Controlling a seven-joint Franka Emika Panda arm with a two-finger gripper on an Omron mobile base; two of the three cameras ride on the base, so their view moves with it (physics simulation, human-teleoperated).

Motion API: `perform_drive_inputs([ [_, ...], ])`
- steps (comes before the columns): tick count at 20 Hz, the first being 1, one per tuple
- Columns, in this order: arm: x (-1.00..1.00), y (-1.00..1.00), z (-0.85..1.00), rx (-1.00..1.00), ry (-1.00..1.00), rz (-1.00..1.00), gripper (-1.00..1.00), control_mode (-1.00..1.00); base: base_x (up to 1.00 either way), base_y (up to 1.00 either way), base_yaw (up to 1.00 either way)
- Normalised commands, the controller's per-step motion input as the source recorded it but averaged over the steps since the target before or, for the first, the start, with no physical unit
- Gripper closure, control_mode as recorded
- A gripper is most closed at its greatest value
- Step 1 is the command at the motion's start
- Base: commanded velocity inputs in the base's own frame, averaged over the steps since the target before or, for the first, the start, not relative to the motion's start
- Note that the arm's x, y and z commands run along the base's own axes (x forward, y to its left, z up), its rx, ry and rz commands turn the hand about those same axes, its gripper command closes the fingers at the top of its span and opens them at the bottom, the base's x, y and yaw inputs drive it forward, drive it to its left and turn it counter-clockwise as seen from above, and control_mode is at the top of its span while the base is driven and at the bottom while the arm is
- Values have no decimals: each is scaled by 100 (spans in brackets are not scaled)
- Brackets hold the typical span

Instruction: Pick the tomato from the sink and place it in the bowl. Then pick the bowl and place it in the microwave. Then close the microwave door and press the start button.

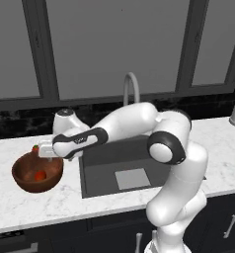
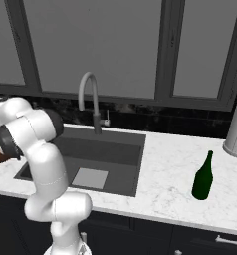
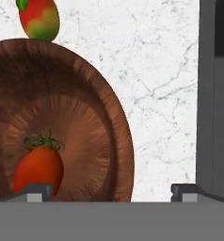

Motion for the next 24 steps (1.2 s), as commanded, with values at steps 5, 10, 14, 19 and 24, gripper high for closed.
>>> perform_drive_inputs([
  [5, 39, 1, -21, 0, 7, 0, -100, -100, 0, 0, 0],
  [10, 23, 12, -31, 0, 3, 0, -100, -100, 0, 0, 0],
  [14, 1, 11, -41, 0, 0, 0, -100, -100, 0, 0, 0],
  [19, 0, 19, -32, 0, 0, 0, 100, -100, 0, 0, 0],
  [24, 0, 17, -14, 0, 0, 0, 100, -100, 0, 0, 0],
])
